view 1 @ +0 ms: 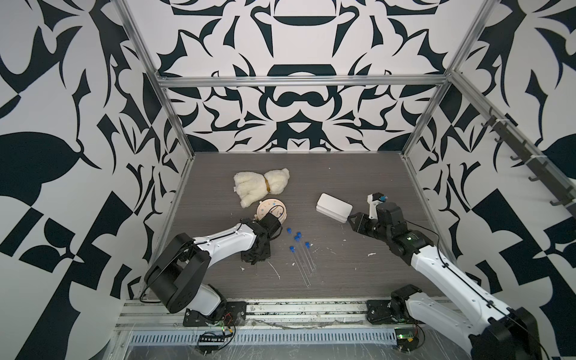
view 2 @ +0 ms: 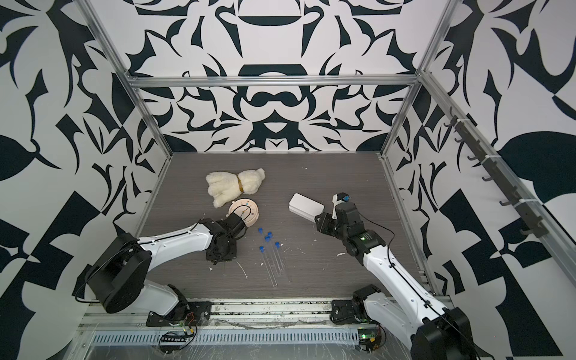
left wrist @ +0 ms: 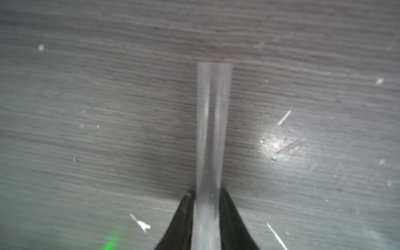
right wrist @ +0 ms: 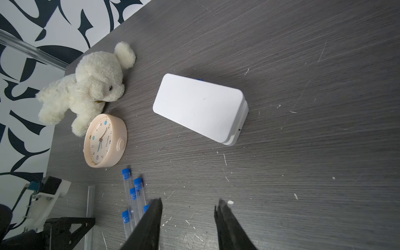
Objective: Remove stoppers from test tubes
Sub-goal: Place the test tube at the center of the board.
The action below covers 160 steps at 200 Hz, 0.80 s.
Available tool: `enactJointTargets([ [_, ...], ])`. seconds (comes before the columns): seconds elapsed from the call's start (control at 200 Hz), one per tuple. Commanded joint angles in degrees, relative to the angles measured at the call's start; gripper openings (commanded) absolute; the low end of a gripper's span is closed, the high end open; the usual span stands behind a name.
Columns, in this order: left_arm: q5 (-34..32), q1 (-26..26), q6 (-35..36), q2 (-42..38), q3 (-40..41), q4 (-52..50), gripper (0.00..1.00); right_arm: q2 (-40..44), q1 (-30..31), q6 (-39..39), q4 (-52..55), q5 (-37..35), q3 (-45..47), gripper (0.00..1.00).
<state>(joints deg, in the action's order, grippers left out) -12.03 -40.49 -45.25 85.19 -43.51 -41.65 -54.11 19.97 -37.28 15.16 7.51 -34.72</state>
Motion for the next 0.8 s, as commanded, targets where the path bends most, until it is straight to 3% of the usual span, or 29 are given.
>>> enactJointTargets([
  [0.0,0.83,0.24,-0.35,0.57,-0.87,-0.90,0.30,0.32,-0.20,0.36,-1.74,0.10,0.00,0.42],
  [0.37,-0.56,0.24,-0.54,-3.38,-2.85,-2.94,0.42,1.96,-0.19,0.71,-0.76,-0.60,0.26,0.42],
  [0.795,-3.72,-3.57,-3.52,-7.62,-9.45,-7.63,0.43,5.10,-0.19,1.24,1.85,-1.65,-0.08,0.43],
])
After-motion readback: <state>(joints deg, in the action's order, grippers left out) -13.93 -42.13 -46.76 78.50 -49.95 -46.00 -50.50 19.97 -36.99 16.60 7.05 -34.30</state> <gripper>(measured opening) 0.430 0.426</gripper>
